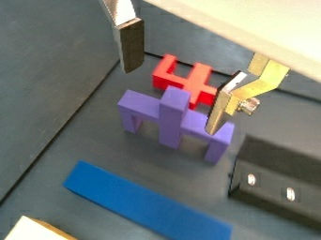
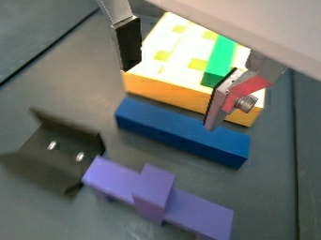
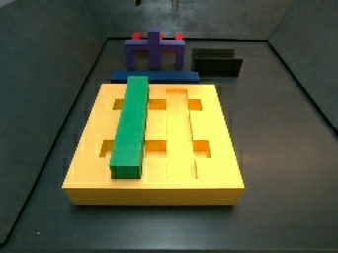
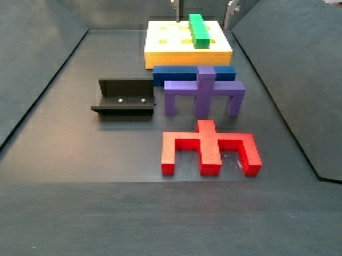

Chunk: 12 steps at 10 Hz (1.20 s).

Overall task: Pick up the blue object. Move up. Move to above the board. Insert the blue object.
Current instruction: Pick up the blue object.

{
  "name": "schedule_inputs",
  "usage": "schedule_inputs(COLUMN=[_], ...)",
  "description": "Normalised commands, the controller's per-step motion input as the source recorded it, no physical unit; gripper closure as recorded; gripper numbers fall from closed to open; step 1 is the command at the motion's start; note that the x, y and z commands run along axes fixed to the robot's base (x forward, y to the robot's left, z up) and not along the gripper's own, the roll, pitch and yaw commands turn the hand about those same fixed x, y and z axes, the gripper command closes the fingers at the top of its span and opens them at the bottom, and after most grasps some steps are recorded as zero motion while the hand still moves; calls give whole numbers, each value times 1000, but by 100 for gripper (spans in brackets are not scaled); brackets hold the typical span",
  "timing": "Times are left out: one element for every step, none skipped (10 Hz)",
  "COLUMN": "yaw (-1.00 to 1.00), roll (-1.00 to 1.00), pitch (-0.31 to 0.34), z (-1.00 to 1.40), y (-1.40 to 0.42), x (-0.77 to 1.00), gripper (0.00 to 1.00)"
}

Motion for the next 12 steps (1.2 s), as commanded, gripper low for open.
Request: schedule_inputs(yaw=[-886,-909,-900,-903,-934,-943,-937,-926,-980,-989,-983,-986], roll=[-34,-21,3,7,17,57,93,119,120,36,14,-10], pitch=[-91,-77,0,0,0,1,29,67,44,39,49,0], z=[-97,-106,-214,-220,-231,-263,-314,-366,-420,-511,-517,-460], y=[-289,-277,-337,-340,-280,-231,-209,-183,-111,-60,-49,-37], x=[0,0,0,0,0,0,0,-34,-46,0,0,0], gripper=[0,0,0,0,0,0,0,0,0,0,0,0])
